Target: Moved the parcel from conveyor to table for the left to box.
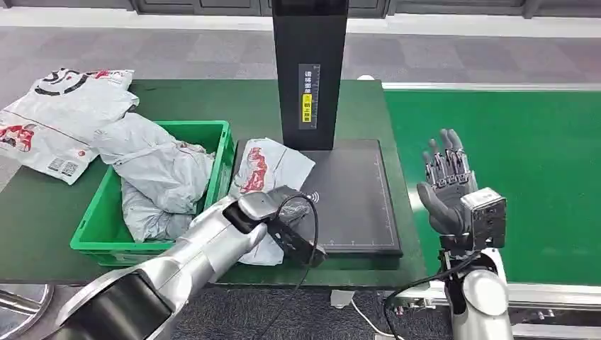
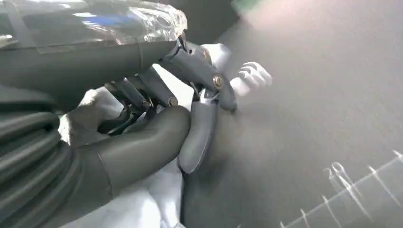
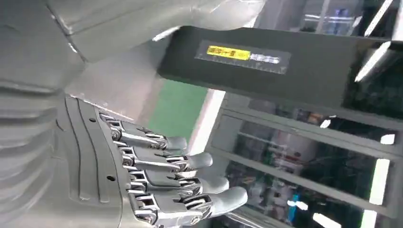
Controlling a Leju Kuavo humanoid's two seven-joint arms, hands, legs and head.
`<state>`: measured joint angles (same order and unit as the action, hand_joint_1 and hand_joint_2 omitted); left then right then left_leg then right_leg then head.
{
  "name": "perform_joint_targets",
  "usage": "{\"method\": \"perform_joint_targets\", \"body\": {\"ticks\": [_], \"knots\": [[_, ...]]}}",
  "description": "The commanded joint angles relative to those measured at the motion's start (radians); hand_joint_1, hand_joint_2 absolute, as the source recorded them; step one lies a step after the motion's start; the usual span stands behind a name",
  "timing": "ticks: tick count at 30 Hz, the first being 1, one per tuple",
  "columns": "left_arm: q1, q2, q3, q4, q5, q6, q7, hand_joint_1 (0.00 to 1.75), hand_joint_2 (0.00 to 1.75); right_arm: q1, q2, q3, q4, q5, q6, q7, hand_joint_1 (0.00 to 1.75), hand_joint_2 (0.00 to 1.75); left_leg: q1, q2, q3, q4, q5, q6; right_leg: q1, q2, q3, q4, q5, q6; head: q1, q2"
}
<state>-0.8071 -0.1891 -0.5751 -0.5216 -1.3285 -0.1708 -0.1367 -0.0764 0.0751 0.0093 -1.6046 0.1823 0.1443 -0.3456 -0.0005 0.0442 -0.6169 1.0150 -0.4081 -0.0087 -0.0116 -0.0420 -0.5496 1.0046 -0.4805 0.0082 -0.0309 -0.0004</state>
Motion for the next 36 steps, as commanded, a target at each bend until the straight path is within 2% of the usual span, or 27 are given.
{"method": "perform_joint_targets", "body": {"ticks": [1,3,4,7,12,28,31,33,34,36], "knots": [[0.254,0.216,0.461,-1.002,-0.033,0.176,-0.078,1.75,1.75,0.115,0.104,-0.224,-0.105,0.023,0.091,0.000,0.00,1.75,0.002,0.006,-0.010,0.003,-0.002,-0.003,0.003,0.012,-0.013,0.004,0.001,-0.003,0.000,0.000],[0.252,0.205,0.443,-0.956,-0.045,0.223,-0.072,1.75,1.75,0.108,0.104,-0.221,-0.100,0.027,0.092,0.002,0.00,1.75,0.000,0.006,-0.014,-0.002,0.002,-0.004,0.001,0.012,-0.018,0.001,0.002,-0.003,0.000,0.000],[0.267,0.212,0.455,-0.965,-0.023,0.301,-0.051,1.75,1.75,0.107,0.102,-0.219,-0.090,0.027,0.090,0.008,0.00,1.75,0.002,0.007,-0.014,-0.003,0.001,-0.003,0.002,0.011,-0.017,0.000,0.002,-0.004,0.000,0.000],[0.284,0.231,0.469,-0.996,-0.001,0.294,-0.057,1.75,1.75,0.107,0.101,-0.221,-0.079,0.026,0.088,0.006,0.00,1.75,0.003,0.006,-0.013,-0.002,0.000,-0.004,0.003,0.012,-0.016,0.001,0.001,-0.004,0.000,0.000],[0.284,0.231,0.469,-0.996,-0.001,0.294,-0.057,1.75,1.75,0.107,0.101,-0.221,-0.079,0.026,0.088,0.006,0.00,1.75,0.004,0.003,-0.016,-0.001,0.000,-0.005,0.003,0.006,-0.017,0.001,0.000,-0.005,0.000,0.000],[0.275,0.224,0.506,-0.973,-0.012,0.303,-0.056,1.75,1.75,0.099,0.111,-0.234,-0.068,0.033,0.085,0.002,0.00,1.75,0.004,0.000,-0.015,-0.001,0.000,-0.005,0.004,0.006,-0.016,0.001,0.000,-0.005,0.000,0.000],[0.239,0.232,0.509,-0.887,-0.043,0.251,-0.027,1.75,1.75,0.093,0.113,-0.233,-0.058,0.033,0.088,0.001,0.00,1.75,0.004,-0.001,-0.015,-0.001,0.000,-0.005,0.004,0.005,-0.016,0.001,0.000,-0.005,0.000,0.000],[0.205,0.233,0.505,-0.761,-0.016,0.196,-0.043,1.75,1.75,0.085,0.113,-0.230,-0.040,0.035,0.089,-0.001,0.00,1.75,0.004,0.000,-0.016,-0.001,0.000,-0.005,0.003,0.004,-0.017,0.001,0.000,-0.005,0.000,0.000],[0.203,0.234,0.494,-0.710,-0.006,0.189,-0.056,0.00,1.75,0.082,0.111,-0.228,-0.033,0.036,0.090,-0.003,0.00,1.75,0.004,-0.002,-0.015,-0.002,0.001,-0.005,0.003,0.004,-0.015,0.000,0.000,-0.006,0.000,0.000],[0.217,0.223,0.465,-0.616,0.002,0.205,-0.081,0.00,1.75,0.080,0.106,-0.226,-0.025,0.036,0.090,-0.006,0.00,1.75,0.004,-0.003,-0.014,-0.003,0.001,-0.005,0.004,0.004,-0.014,-0.001,0.000,-0.005,0.000,0.000]]}}
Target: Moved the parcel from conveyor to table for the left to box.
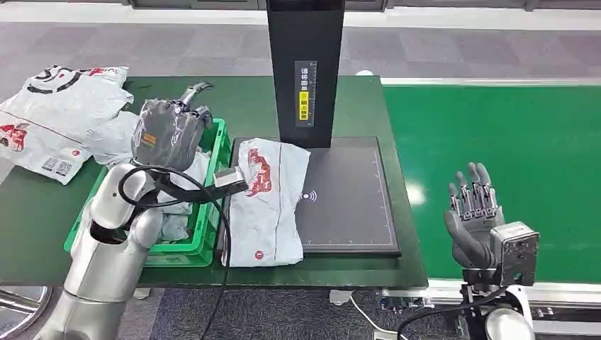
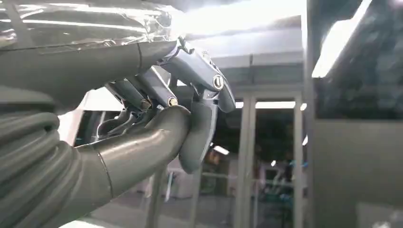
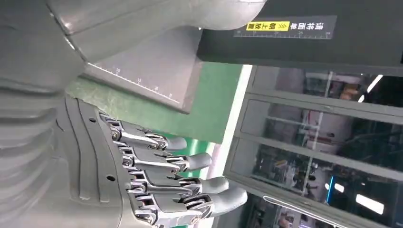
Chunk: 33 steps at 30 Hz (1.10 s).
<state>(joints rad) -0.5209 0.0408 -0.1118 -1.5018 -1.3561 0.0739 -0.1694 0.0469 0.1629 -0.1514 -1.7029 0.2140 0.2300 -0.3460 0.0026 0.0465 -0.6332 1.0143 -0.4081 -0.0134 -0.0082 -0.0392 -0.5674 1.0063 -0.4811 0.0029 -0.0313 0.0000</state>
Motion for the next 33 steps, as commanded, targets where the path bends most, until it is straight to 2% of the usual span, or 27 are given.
{"method": "perform_joint_targets", "body": {"ticks": [1,4,11,22,25,31,33], "knots": [[-0.058,-0.015,-0.006,0.390,0.035,-0.023,-0.051,0.00,1.75,-0.043,0.016,-0.064,0.073,0.003,0.005,-0.006,0.00,1.75,0.000,-0.004,0.003,-0.003,0.001,0.000,0.000,0.002,0.004,-0.003,0.001,0.000,0.000,0.000],[-0.018,-0.054,-0.023,0.427,0.044,-0.004,-0.049,0.00,1.75,-0.035,0.023,-0.063,0.055,0.004,0.005,-0.004,0.00,1.75,0.000,-0.005,0.004,-0.003,0.001,0.000,-0.001,0.000,0.005,-0.003,0.000,0.000,0.000,0.000],[-0.022,-0.082,-0.035,0.494,0.041,-0.017,-0.036,0.00,1.75,-0.033,0.036,-0.056,0.052,0.014,0.005,0.008,0.00,1.75,0.000,-0.004,0.002,-0.001,0.000,0.000,-0.001,0.000,0.003,-0.002,0.000,0.000,0.000,0.000],[-0.046,-0.093,-0.044,0.606,0.036,-0.035,-0.031,0.00,1.75,-0.057,0.030,-0.035,0.077,0.017,0.009,0.014,0.00,1.75,0.001,-0.004,0.002,-0.001,0.000,0.000,0.000,0.002,0.002,-0.002,0.000,0.000,0.000,0.000],[-0.081,-0.091,-0.066,0.726,0.042,-0.108,-0.041,0.00,1.75,-0.070,0.019,-0.020,0.099,0.011,0.008,0.020,0.00,1.75,0.000,-0.004,0.002,-0.001,0.000,0.000,0.000,0.002,0.002,-0.002,0.000,0.000,0.000,0.000],[-0.167,-0.111,-0.134,1.045,0.029,-0.165,-0.054,0.00,1.75,-0.112,0.012,0.002,0.150,0.001,0.008,0.021,0.00,1.75,0.001,-0.005,0.003,-0.002,0.001,0.000,0.000,0.001,0.003,-0.003,0.001,0.000,0.000,0.000],[-0.204,-0.120,-0.156,1.152,0.042,-0.235,-0.080,0.00,1.75,-0.143,0.006,0.008,0.181,-0.004,0.009,0.026,0.00,1.75,0.001,-0.003,0.002,-0.001,0.000,0.000,0.000,0.001,0.002,-0.001,0.000,0.000,0.000,0.000]]}}
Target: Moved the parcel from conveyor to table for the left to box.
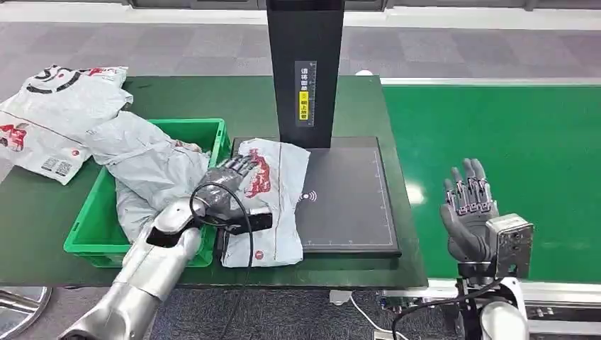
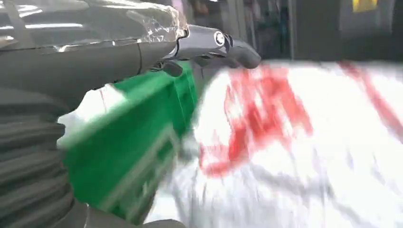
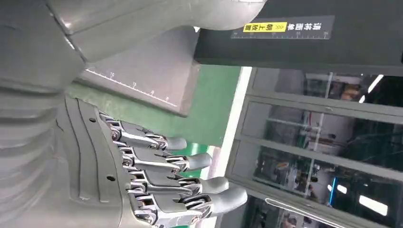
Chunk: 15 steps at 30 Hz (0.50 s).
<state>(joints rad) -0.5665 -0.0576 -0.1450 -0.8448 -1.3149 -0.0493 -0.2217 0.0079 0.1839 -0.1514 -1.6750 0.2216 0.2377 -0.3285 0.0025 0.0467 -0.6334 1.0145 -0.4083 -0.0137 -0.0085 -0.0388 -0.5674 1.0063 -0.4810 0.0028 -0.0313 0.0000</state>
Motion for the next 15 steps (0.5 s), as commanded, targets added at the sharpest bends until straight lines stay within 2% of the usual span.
{"method": "perform_joint_targets", "body": {"ticks": [1,6,11,12,13,15], "knots": [[-0.161,-0.024,-0.128,0.509,0.000,-0.117,-0.030,0.00,1.75,-0.112,-0.017,0.008,0.158,-0.014,0.000,0.010,0.00,1.75,0.000,-0.003,0.003,-0.002,0.001,0.000,0.000,0.002,0.003,-0.002,0.001,0.000,0.000,0.000],[-0.170,-0.029,-0.137,0.544,0.002,-0.160,-0.044,0.00,1.75,-0.120,-0.023,0.010,0.165,-0.017,-0.001,0.012,0.00,1.75,0.000,-0.008,0.007,-0.002,0.001,0.001,-0.001,-0.006,0.010,-0.002,-0.001,0.001,0.000,0.000],[-0.180,-0.037,-0.162,0.576,-0.002,-0.265,-0.070,0.00,1.75,-0.108,-0.030,0.010,0.160,-0.029,-0.004,0.011,0.00,1.75,0.000,-0.009,0.012,-0.003,0.001,0.001,-0.001,-0.005,0.015,-0.002,-0.001,0.001,0.000,0.000],[-0.184,-0.043,-0.162,0.580,0.004,-0.276,-0.075,1.40,1.75,-0.099,-0.032,0.010,0.153,-0.033,-0.007,0.009,0.00,1.75,-0.001,-0.009,0.013,-0.002,0.000,0.001,-0.001,-0.007,0.016,-0.001,-0.002,0.001,0.000,0.000],[-0.188,-0.047,-0.163,0.584,0.007,-0.285,-0.078,1.75,1.75,-0.092,-0.033,0.010,0.147,-0.036,-0.009,0.008,0.00,1.75,0.000,-0.009,0.013,-0.005,0.002,0.001,-0.001,-0.004,0.016,-0.004,0.000,0.001,0.000,0.000],[-0.203,-0.054,-0.187,0.583,-0.011,-0.280,-0.077,1.75,1.75,-0.075,-0.038,0.005,0.131,-0.041,-0.014,0.005,0.00,1.75,-0.001,-0.010,0.016,-0.003,0.000,0.001,-0.002,-0.007,0.019,-0.002,-0.002,0.001,0.000,0.000]]}}
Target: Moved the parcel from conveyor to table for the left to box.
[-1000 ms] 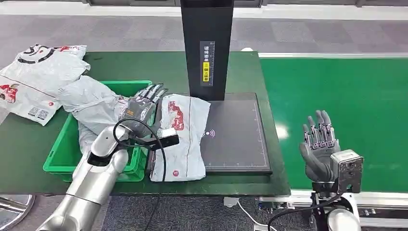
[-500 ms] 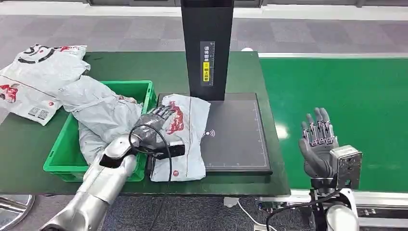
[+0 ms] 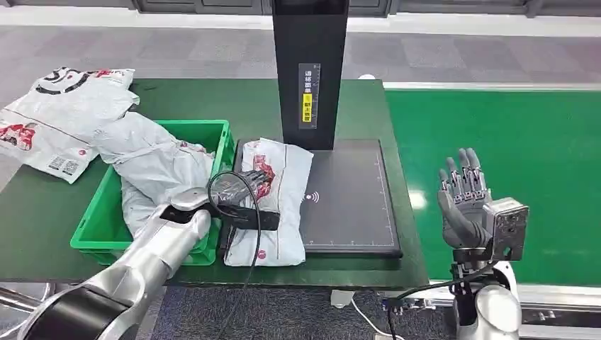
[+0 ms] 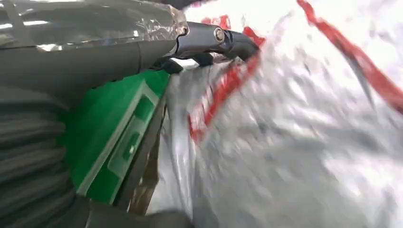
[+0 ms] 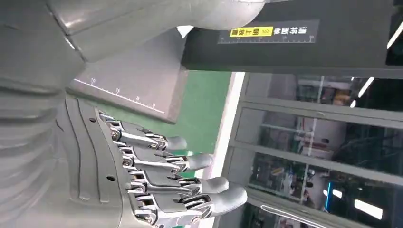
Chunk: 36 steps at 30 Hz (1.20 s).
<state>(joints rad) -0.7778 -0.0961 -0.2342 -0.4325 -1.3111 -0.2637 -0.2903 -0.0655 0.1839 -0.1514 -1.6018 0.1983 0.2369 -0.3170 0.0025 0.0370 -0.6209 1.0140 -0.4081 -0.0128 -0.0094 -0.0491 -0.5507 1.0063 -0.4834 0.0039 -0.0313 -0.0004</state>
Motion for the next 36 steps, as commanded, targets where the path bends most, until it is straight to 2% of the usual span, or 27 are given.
{"method": "perform_joint_targets", "body": {"ticks": [1,2,17,21,24,26,29,30,31,32,34,35,36], "knots": [[-0.001,-0.020,-0.095,0.170,-0.008,-0.067,-0.015,1.75,1.75,0.006,-0.041,0.002,0.050,-0.020,-0.015,-0.008,0.00,1.75,0.000,-0.001,0.003,-0.004,0.001,0.000,-0.001,0.004,0.002,-0.004,0.002,0.000,0.000,0.000],[-0.008,-0.022,-0.093,0.169,-0.005,-0.069,-0.016,1.75,1.75,0.009,-0.043,-0.002,0.046,-0.023,-0.015,-0.009,0.00,1.75,0.000,-0.003,0.003,-0.002,0.000,0.001,-0.001,0.001,0.003,-0.002,0.000,0.000,0.000,0.000],[-0.028,-0.017,-0.087,0.157,0.031,-0.016,-0.007,1.75,1.75,0.023,-0.045,-0.019,0.010,-0.043,-0.017,-0.007,0.00,1.75,0.000,-0.001,0.005,-0.002,-0.001,0.001,-0.001,0.003,0.004,-0.002,0.000,0.000,0.000,0.000],[-0.022,0.005,-0.054,0.106,0.087,0.129,-0.030,1.75,1.75,0.053,-0.039,-0.043,-0.028,-0.048,-0.013,-0.007,0.00,1.75,0.000,-0.001,0.005,-0.001,-0.001,0.001,-0.001,0.003,0.004,-0.002,-0.001,0.000,0.000,0.000],[-0.046,0.044,0.026,-0.064,0.213,0.297,-0.094,1.75,1.75,0.083,-0.027,-0.080,-0.068,-0.050,-0.001,-0.006,0.00,1.75,0.000,-0.002,0.002,0.000,-0.001,0.001,-0.001,0.002,0.001,0.000,-0.001,0.000,0.000,0.000],[-0.025,0.082,0.016,-0.213,0.243,0.196,-0.062,1.75,1.75,0.093,-0.019,-0.094,-0.080,-0.050,0.010,-0.005,0.00,1.75,0.001,-0.002,-0.002,0.001,-0.001,0.001,0.000,0.003,-0.003,0.000,-0.001,0.000,0.000,0.000],[-0.014,0.079,0.014,-0.214,0.243,0.199,-0.064,1.75,1.75,0.091,-0.017,-0.092,-0.079,-0.050,0.010,-0.005,0.00,1.75,0.001,0.000,-0.003,0.001,-0.001,0.000,0.000,0.004,-0.005,0.000,-0.001,-0.001,0.000,0.000],[0.004,0.079,0.042,-0.262,0.268,0.281,-0.080,1.75,1.75,0.096,-0.016,-0.092,-0.081,-0.050,0.012,-0.005,0.00,1.75,0.000,0.000,-0.003,0.000,-0.001,0.000,0.000,0.003,-0.004,0.000,-0.001,0.000,0.000,0.000],[0.040,0.104,0.068,-0.398,0.297,0.352,-0.085,1.75,1.75,0.110,-0.008,-0.097,-0.091,-0.045,0.015,-0.005,0.00,1.75,0.000,-0.001,-0.002,-0.001,-0.001,0.000,0.000,0.006,-0.004,-0.002,0.000,0.000,0.000,0.000],[0.091,0.132,0.091,-0.568,0.313,0.363,-0.070,1.75,1.75,0.124,-0.001,-0.101,-0.101,-0.040,0.017,-0.006,0.00,1.75,0.000,0.000,-0.002,0.000,-0.001,0.000,-0.001,0.005,-0.004,-0.001,-0.001,0.000,0.000,0.000],[0.153,0.169,0.110,-0.782,0.339,0.337,-0.033,1.75,1.75,0.139,0.009,-0.106,-0.110,-0.034,0.016,-0.013,0.00,1.75,0.001,0.002,-0.004,0.000,-0.002,0.000,0.000,0.008,-0.006,0.000,-0.001,-0.001,0.000,0.000],[0.209,0.165,0.164,-0.977,0.296,0.300,-0.013,1.75,1.75,0.152,0.017,-0.113,-0.117,-0.030,0.017,-0.017,0.00,1.75,0.001,0.002,-0.005,0.001,-0.002,0.000,0.001,0.007,-0.006,0.000,-0.001,-0.001,0.000,0.000],[0.226,0.156,0.176,-1.036,0.255,0.289,-0.009,1.75,1.75,0.155,0.017,-0.117,-0.116,-0.030,0.017,-0.020,0.00,1.75,0.001,0.003,-0.006,0.001,-0.002,0.000,0.001,0.008,-0.008,0.001,-0.001,-0.001,0.000,0.000]]}}
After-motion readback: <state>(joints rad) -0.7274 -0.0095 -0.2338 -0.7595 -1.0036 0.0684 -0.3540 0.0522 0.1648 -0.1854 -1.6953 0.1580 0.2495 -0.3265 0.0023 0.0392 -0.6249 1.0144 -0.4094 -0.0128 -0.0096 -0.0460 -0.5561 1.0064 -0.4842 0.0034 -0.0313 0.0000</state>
